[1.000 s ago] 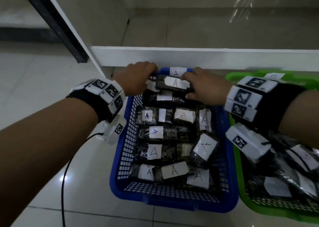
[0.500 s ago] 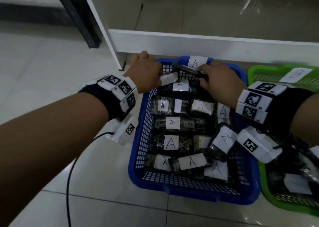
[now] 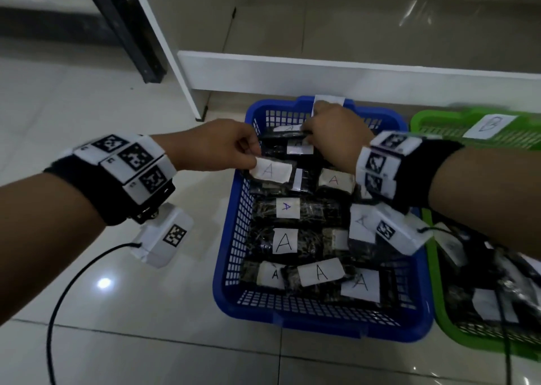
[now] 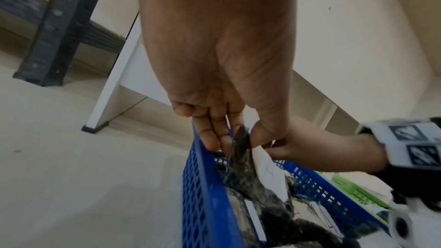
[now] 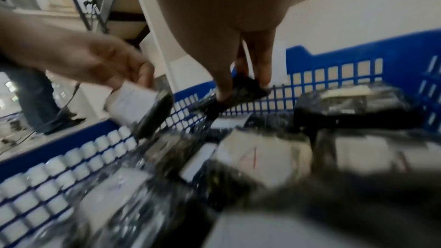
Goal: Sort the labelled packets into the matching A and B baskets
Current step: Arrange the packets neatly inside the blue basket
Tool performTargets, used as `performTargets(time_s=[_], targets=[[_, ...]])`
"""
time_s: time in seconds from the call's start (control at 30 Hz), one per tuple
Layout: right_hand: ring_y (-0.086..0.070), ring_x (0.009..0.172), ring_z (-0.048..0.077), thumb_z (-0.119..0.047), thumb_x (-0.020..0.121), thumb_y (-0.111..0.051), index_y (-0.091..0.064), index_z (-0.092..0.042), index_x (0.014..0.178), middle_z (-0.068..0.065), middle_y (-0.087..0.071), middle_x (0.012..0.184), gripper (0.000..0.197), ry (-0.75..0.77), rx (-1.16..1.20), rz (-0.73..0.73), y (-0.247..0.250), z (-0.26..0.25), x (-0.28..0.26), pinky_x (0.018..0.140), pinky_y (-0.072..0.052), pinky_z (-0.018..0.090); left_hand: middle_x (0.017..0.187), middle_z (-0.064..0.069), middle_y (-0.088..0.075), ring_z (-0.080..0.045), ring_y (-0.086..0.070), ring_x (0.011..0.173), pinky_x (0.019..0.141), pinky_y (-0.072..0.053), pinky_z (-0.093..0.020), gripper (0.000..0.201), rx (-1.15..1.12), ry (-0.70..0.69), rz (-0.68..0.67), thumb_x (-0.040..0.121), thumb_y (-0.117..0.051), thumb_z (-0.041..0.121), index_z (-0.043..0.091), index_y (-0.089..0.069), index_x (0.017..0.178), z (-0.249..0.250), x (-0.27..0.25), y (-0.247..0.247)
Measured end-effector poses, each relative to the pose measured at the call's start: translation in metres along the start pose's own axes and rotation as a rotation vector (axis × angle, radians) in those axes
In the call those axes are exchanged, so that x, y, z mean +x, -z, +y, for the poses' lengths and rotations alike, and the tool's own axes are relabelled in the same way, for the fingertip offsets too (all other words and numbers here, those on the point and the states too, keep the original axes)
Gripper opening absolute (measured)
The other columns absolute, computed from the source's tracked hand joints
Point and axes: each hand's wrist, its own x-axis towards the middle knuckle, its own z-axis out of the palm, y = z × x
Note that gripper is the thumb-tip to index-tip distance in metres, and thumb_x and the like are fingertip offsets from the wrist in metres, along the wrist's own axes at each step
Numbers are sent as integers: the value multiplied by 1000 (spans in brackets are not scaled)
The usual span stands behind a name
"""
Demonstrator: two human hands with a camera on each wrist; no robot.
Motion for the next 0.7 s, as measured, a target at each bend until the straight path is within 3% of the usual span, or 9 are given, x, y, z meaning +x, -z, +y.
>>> performTargets(time_s=[0.1, 0.2, 0.27, 0.4, 0.53, 0.57, 0.63, 0.7], targets=[[-55, 109, 31, -27, 94, -52, -62, -6, 120, 16, -57, 120, 35, 32, 59, -241, 7, 7, 7, 90, -46, 35, 98, 8, -65, -8, -61, 92, 79, -50, -23, 8, 5, -6, -37, 85, -64, 21, 22, -61, 93, 3, 0, -5], [-45, 125, 29, -24, 98, -43, -46, -15, 138, 12, -47, 139, 41, 8, 182, -333, 10, 14, -5, 102, -36, 34, 99, 8, -64, -8, -59, 92, 75, -46, -20, 10, 19, -6, -38, 85, -63, 23, 20, -62, 95, 8, 2, -8], [-46, 125, 25, -21, 98, -44, -42, -20, 141, 6, -46, 141, 43, -38, 321, -327, 17, 20, -16, 101, -35, 30, 99, 9, -64, -7, -59, 91, 71, -43, -18, 10, 23, -9, -30, 86, -61, 24, 21, -62, 96, 12, 3, -10], [-54, 108, 16, -24, 95, -50, -57, -19, 125, 0, -56, 128, 31, -21, 419, -252, 33, 28, -45, 88, -38, 23, 103, 7, -64, -7, -58, 92, 72, -44, -13, 7, 9, -29, -22, 89, -60, 25, 22, -60, 96, 23, 7, -14], [-54, 83, 1, -42, 91, -52, -60, -27, 118, -9, -60, 107, 32, 69, 374, -485, 42, 29, -84, 72, -42, 18, 101, 5, -64, -9, -59, 91, 74, -46, -16, 14, -5, -51, -53, 91, -56, 21, 22, -58, 105, 39, 13, -23], [-53, 84, 1, -44, 89, -54, -58, -30, 121, -10, -58, 107, 35, 87, 376, -542, 43, 30, -95, 73, -43, 17, 98, 7, -64, -9, -60, 90, 76, -47, -19, 17, -8, -59, -80, 91, -55, 21, 23, -58, 108, 44, 14, -26], [-52, 100, 6, -44, 85, -61, -54, -35, 126, -12, -52, 117, 42, 161, 333, -652, 41, 33, -112, 87, -44, 23, 94, 11, -62, -7, -58, 85, 75, -47, -21, 21, 23, -75, -139, 92, -53, 23, 25, -59, 112, 53, 15, -34], [-48, 108, 10, -34, 86, -64, -56, -33, 124, -9, -46, 119, 39, 237, 213, -705, 35, 36, -127, 90, -41, 22, 98, 9, -62, -7, -57, 86, 76, -45, -21, 23, 72, -81, -170, 92, -53, 25, 24, -60, 114, 60, 16, -40]])
